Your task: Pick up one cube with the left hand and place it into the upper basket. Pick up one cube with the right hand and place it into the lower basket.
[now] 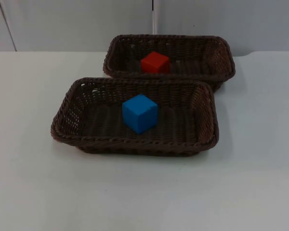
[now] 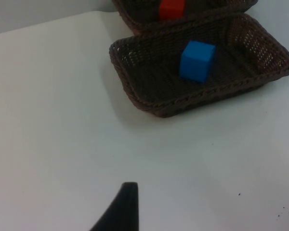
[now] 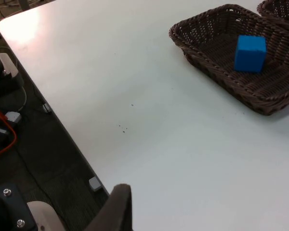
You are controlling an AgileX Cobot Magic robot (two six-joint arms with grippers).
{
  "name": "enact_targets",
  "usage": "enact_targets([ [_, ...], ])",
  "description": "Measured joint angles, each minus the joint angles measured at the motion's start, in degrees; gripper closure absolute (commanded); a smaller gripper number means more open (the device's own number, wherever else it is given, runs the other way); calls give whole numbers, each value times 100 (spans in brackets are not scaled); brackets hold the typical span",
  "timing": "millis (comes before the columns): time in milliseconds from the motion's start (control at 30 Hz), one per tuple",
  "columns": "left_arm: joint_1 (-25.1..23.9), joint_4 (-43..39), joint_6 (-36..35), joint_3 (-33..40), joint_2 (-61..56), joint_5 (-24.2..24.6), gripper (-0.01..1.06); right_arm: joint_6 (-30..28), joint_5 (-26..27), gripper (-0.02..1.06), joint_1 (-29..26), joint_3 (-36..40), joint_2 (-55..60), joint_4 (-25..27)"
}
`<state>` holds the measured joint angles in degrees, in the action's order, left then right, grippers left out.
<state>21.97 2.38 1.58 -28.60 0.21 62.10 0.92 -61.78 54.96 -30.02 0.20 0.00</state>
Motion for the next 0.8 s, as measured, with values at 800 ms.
enact_targets([
  [800, -1393, 0, 0, 0, 0, 0, 0, 0, 0, -1, 0, 0, 0, 0],
])
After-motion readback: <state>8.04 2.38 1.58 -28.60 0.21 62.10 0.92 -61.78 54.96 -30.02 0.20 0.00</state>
